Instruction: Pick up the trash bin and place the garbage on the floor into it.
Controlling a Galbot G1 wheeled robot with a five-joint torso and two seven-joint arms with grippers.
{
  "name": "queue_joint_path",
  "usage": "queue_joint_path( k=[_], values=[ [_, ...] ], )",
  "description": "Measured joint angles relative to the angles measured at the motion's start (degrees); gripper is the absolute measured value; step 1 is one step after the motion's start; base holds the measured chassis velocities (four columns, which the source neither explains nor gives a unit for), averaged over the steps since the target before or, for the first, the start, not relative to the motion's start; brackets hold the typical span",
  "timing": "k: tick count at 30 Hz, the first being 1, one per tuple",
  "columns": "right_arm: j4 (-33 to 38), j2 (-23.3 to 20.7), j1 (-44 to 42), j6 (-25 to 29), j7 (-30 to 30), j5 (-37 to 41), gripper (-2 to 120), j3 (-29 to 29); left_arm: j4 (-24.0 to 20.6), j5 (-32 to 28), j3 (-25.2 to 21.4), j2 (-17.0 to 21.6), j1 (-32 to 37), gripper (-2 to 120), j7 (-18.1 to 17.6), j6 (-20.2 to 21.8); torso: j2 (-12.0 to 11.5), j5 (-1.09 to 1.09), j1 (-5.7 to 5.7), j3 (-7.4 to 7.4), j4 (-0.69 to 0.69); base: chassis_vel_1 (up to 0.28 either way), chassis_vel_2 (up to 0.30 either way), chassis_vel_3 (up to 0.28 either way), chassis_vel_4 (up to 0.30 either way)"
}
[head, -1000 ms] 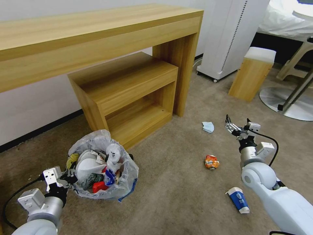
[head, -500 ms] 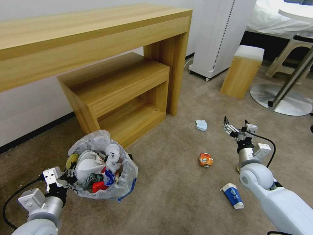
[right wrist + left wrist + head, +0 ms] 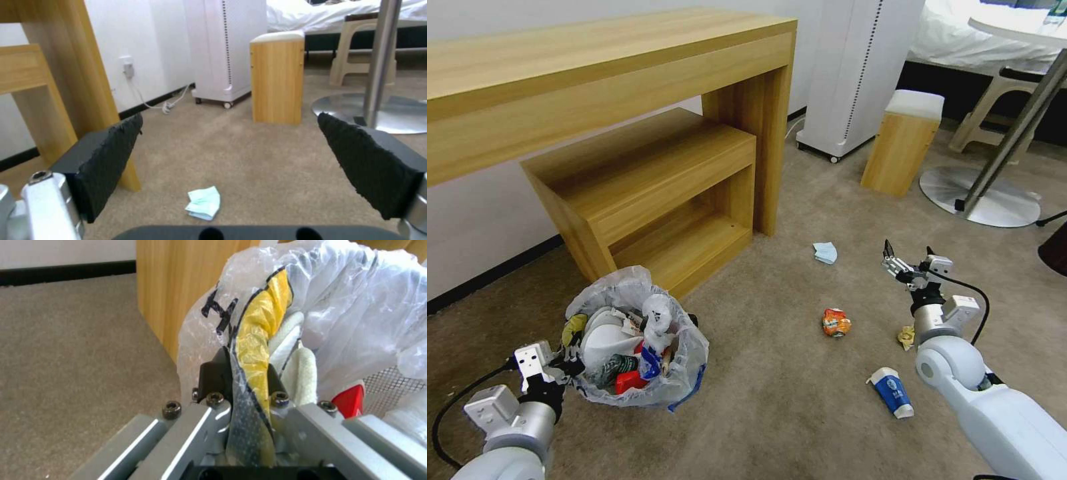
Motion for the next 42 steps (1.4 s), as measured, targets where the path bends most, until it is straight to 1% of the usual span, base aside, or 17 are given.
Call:
queue_joint_path(
  k=[9,12,14,15,16,17,19,20,21,23,24,26,27,30,33,40,42],
  values=[
    [-0.1,-0.1,-1.0,0.1,0.0,0.2,100,0.4,0.0,0.1,0.0,-0.2,0.2,3,0.1,-0.1,0.0,0.00,0.00,0.00,0.00,0.000,0.000,0.000,0.000],
    [1.5,-1.1,-3.8,-4.5,3.2,5.6,100,0.5,0.2,0.2,0.1,-0.3,-0.1,3,0.0,-0.3,0.0,0.00,0.00,0.00,-0.01,0.000,0.000,0.000,0.000],
    [2.0,-1.4,-4.3,-6.0,4.0,7.0,100,0.5,0.3,0.2,0.1,-0.3,-0.2,3,-0.1,-0.3,0.0,0.00,0.00,0.00,-0.01,0.000,0.000,0.000,0.000],
    [2.6,-1.6,-4.9,-7.8,5.0,8.4,100,0.5,0.4,0.2,0.2,-0.4,-0.3,3,-0.2,-0.3,0.0,0.00,0.00,0.00,-0.01,0.000,0.000,0.000,0.000],
    [3.8,-2.0,-6.0,-11.6,6.8,10.4,100,0.7,0.5,0.2,0.2,-0.5,-0.4,3,-0.3,-0.3,0.0,0.01,0.00,0.00,0.01,0.000,0.000,0.000,0.000],
    [3.8,-2.0,-6.0,-11.6,6.8,10.4,100,0.7,0.5,0.2,0.2,-0.5,-0.4,3,-0.3,-0.3,0.0,0.01,0.00,0.00,0.01,0.000,0.000,0.000,0.000],
    [5.1,-2.7,-7.4,-16.8,9.3,12.7,100,0.9,0.6,0.2,0.2,-0.5,-0.5,3,-0.3,-0.3,0.0,-0.01,0.00,0.00,-0.01,0.000,0.000,0.000,0.000],
    [5.1,-2.7,-7.4,-16.8,9.3,12.7,100,0.9,0.6,0.2,0.2,-0.5,-0.5,3,-0.3,-0.3,0.0,-0.01,0.00,0.00,-0.01,0.000,0.000,0.000,0.000],
    [5.5,-3.1,-7.9,-19.7,10.6,13.9,100,0.5,0.6,0.1,0.2,-0.5,-0.7,3,-0.3,-0.3,0.0,-0.01,0.00,0.00,0.00,0.000,0.000,0.000,0.000],
    [5.7,-3.1,-8.0,-22.3,11.8,15.8,100,-0.2,0.6,0.1,0.2,-0.5,-0.8,3,-0.3,-0.4,0.0,0.00,0.00,0.00,-0.01,0.000,0.000,0.000,0.000],
    [5.7,-3.1,-8.0,-22.3,11.8,15.8,100,-0.2,0.6,0.1,0.2,-0.5,-0.8,3,-0.3,-0.4,0.0,0.00,0.00,0.00,-0.01,0.000,0.000,0.000,0.000],
    [5.7,-2.5,-7.6,-25.6,13.2,19.5,100,-1.8,0.7,0.1,0.1,-0.5,-0.8,3,-0.3,-0.4,0.0,-0.01,0.00,0.00,0.00,0.000,0.000,0.000,0.000],
    [5.7,-2.5,-7.6,-25.6,13.2,19.5,100,-1.8,0.7,0.1,0.1,-0.5,-0.8,3,-0.3,-0.4,0.0,-0.01,0.00,0.00,0.00,0.000,0.000,0.000,0.000],
    [4.2,-1.7,-6.9,-27.4,13.9,19.6,100,-4.4,0.8,0.1,0.1,-0.7,-0.8,3,-0.3,-0.6,0.0,-0.01,0.00,0.00,0.01,0.000,0.000,0.000,0.000],
    [-0.7,-0.1,-5.1,-29.8,15.4,18.2,100,-9.6,1.0,0.1,0.1,-1.0,-1.0,3,-0.4,-0.8,0.0,0.00,0.00,0.00,0.01,0.000,0.000,0.000,0.000],
    [-7.9,1.3,-4.6,-32.1,16.4,14.8,100,-14.7,1.3,0.2,-0.1,-1.3,-1.0,3,-0.4,-1.1,0.0,0.00,0.00,0.00,0.00,0.000,0.000,0.000,0.000],
    [-8.6,1.3,-4.8,-32.3,16.5,14.2,100,-15.2,1.4,0.2,-0.1,-1.4,-1.1,3,-0.4,-1.2,0.0,0.00,0.00,0.00,-0.01,0.000,0.000,0.000,0.000]
  ],
)
